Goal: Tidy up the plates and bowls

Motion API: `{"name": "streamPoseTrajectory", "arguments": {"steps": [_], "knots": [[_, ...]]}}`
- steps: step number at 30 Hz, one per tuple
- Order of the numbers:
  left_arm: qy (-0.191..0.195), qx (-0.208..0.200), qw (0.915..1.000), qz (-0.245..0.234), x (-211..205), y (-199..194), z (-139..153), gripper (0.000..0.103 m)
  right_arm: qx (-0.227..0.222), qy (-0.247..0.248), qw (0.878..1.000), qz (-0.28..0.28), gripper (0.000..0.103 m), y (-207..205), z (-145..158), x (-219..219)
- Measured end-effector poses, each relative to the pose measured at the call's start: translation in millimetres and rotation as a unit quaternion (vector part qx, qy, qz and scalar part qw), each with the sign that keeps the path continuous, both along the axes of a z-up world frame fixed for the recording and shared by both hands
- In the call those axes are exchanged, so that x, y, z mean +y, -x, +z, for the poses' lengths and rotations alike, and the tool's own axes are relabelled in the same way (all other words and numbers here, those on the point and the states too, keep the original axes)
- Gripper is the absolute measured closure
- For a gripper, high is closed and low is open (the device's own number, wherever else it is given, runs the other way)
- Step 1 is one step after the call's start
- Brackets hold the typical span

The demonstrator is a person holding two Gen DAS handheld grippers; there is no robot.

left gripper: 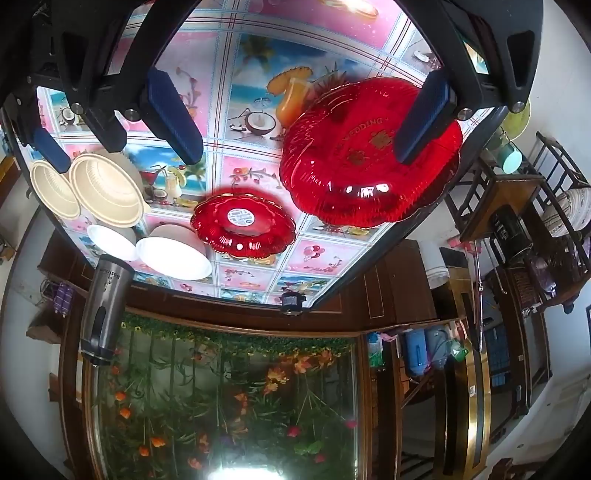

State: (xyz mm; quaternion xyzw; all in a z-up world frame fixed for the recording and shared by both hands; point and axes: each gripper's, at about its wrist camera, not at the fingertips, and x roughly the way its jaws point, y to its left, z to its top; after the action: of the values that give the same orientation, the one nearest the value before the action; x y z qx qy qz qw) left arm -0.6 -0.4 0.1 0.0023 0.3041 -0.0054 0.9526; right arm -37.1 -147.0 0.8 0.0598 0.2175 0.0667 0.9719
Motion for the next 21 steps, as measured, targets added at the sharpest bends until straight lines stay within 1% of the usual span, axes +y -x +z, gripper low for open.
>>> {"name": "streamPoseTrajectory", "arguments": {"steps": [1,4,5,8,14,21], "knots": [[0.001,0.0,1.0,-0.001,0,1,0,0.0,0.006,0.0,1.0,-0.001,0.0,-1,0,0],[0.001,0.003,1.0,0.001,9,3,0,0.0,0.003,0.001,1.0,-0.001,0.0,-1,-1,0],[0.0,0.005,1.0,0.002,10,2,-6,0.0,0.003,0.002,1.0,-0.001,0.0,-1,-1,0],[0.001,0.009,1.0,0.004,10,-4,-9,0.0,0.002,0.002,1.0,-0.001,0.0,0,0,1],[-0.004,0.015,0.9999,0.006,3,-6,-10,0.0,0.007,0.002,1.0,0.0,0.0,0,2,-2],[-0.004,0.022,0.9997,0.004,2,-11,-14,0.0,0.008,0.004,1.0,0.0,0.0,-2,-3,2]]}}
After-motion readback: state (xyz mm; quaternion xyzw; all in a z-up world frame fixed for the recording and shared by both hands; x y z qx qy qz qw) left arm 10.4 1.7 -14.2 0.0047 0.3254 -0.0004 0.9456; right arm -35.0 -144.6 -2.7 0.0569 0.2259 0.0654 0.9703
